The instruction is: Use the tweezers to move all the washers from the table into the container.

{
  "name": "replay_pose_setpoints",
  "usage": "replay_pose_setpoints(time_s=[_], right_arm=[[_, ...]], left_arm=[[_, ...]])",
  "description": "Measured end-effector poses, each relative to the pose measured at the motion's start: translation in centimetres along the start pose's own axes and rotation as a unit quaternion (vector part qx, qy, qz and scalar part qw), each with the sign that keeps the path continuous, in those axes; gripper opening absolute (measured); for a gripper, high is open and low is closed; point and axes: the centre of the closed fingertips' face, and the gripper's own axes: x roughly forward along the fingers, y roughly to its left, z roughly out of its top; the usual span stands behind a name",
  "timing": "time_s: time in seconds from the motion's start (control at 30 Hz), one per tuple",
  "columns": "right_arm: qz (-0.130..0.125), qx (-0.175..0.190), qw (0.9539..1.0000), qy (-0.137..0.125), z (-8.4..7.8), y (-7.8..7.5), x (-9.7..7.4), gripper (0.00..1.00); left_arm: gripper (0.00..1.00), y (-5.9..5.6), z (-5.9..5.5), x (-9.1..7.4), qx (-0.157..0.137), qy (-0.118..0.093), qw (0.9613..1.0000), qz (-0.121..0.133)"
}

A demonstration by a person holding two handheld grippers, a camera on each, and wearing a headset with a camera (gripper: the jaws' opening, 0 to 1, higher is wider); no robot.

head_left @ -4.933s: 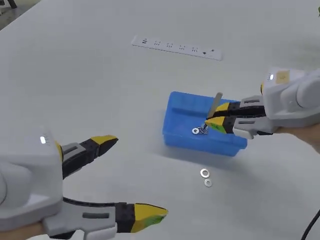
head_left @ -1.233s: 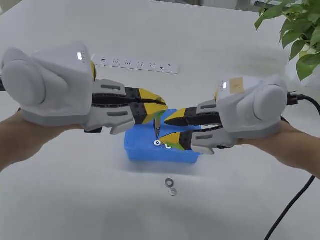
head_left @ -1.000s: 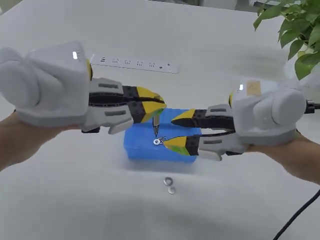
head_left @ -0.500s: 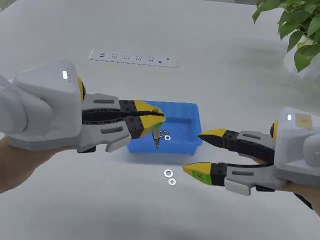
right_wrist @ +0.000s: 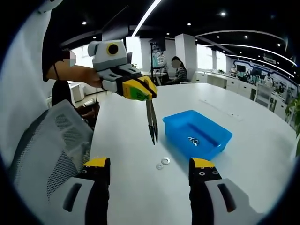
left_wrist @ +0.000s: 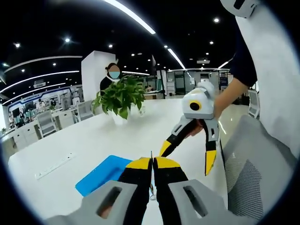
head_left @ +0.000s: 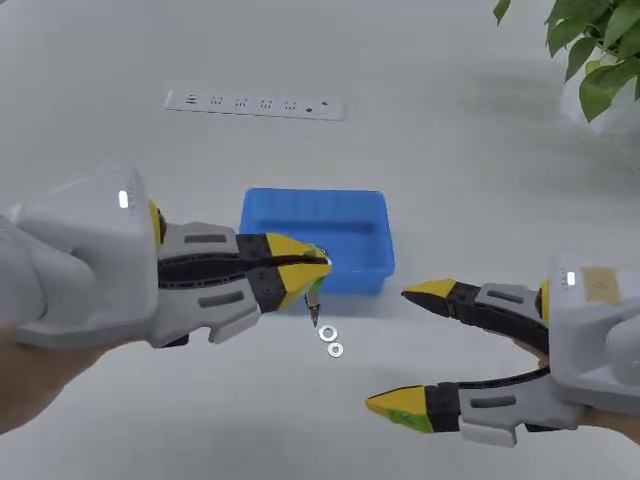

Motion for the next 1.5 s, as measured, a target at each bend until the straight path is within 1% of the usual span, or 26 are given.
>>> replay_pose_setpoints(time_s=[0.1,0.2,0.27,0.37,0.47,0.53,0.67,0.8,0.9,1.03,1.1,1.27,1.4,1.5], right_arm=[[0.011,-0.006,0.9999,0.008,-0.5,0.7,0.1,0.73],[0.026,-0.011,0.9995,0.016,-1.1,1.5,0.2,0.75],[0.033,-0.016,0.9992,0.014,-1.2,1.9,0.2,0.77],[0.04,-0.015,0.999,0.015,-1.4,2.0,0.2,0.8],[0.039,-0.014,0.999,0.016,-1.6,1.9,0.1,0.83],[0.039,-0.011,0.9991,0.012,-1.5,1.7,0.1,0.86],[0.038,-0.012,0.9991,0.016,-1.7,1.8,0.2,0.89],[0.043,-0.006,0.9989,0.018,-2.2,2.0,0.4,0.92],[0.047,-0.003,0.9987,0.021,-2.6,2.4,0.5,0.95],[0.05,0.006,0.9985,0.021,-2.9,2.7,0.5,0.98],[0.054,0.01,0.9982,0.026,-3.2,2.9,0.5,1.0],[0.056,0.015,0.9979,0.029,-3.5,2.9,0.6,1.0],[0.055,0.016,0.998,0.028,-3.4,2.8,0.6,1.0],[0.057,0.018,0.9979,0.026,-3.3,2.7,0.8,1.0]], left_arm=[[0.05,-0.3,-0.2,0.2,-0.004,-0.002,1.0,0.0],[0.05,-1.0,-0.6,0.5,-0.006,-0.001,1.0,-0.007],[0.05,-1.3,-0.8,0.6,-0.007,-0.004,0.9999,-0.012],[0.05,-1.5,-1.0,0.8,-0.005,-0.007,0.9999,-0.014],[0.05,-1.6,-1.3,0.9,0.001,-0.003,0.9999,-0.016],[0.05,-1.7,-1.6,1.0,0.004,0.001,0.9998,-0.018],[0.05,-1.9,-1.8,1.1,0.005,-0.002,0.9998,-0.021],[0.05,-2.0,-2.0,1.4,0.0,-0.003,0.9997,-0.025],[0.05,-1.9,-2.4,1.7,-0.002,-0.001,0.9996,-0.029],[0.05,-1.9,-2.4,2.2,-0.001,-0.004,0.9994,-0.035],[0.05,-1.8,-2.6,2.5,-0.004,-0.003,0.9993,-0.037],[0.05,-2.0,-3.2,2.7,-0.004,0.005,0.999,-0.044],[0.05,-1.8,-3.3,2.6,-0.002,0.007,0.9992,-0.04],[0.05,-1.8,-3.5,2.7,-0.002,0.01,0.9991,-0.042]])
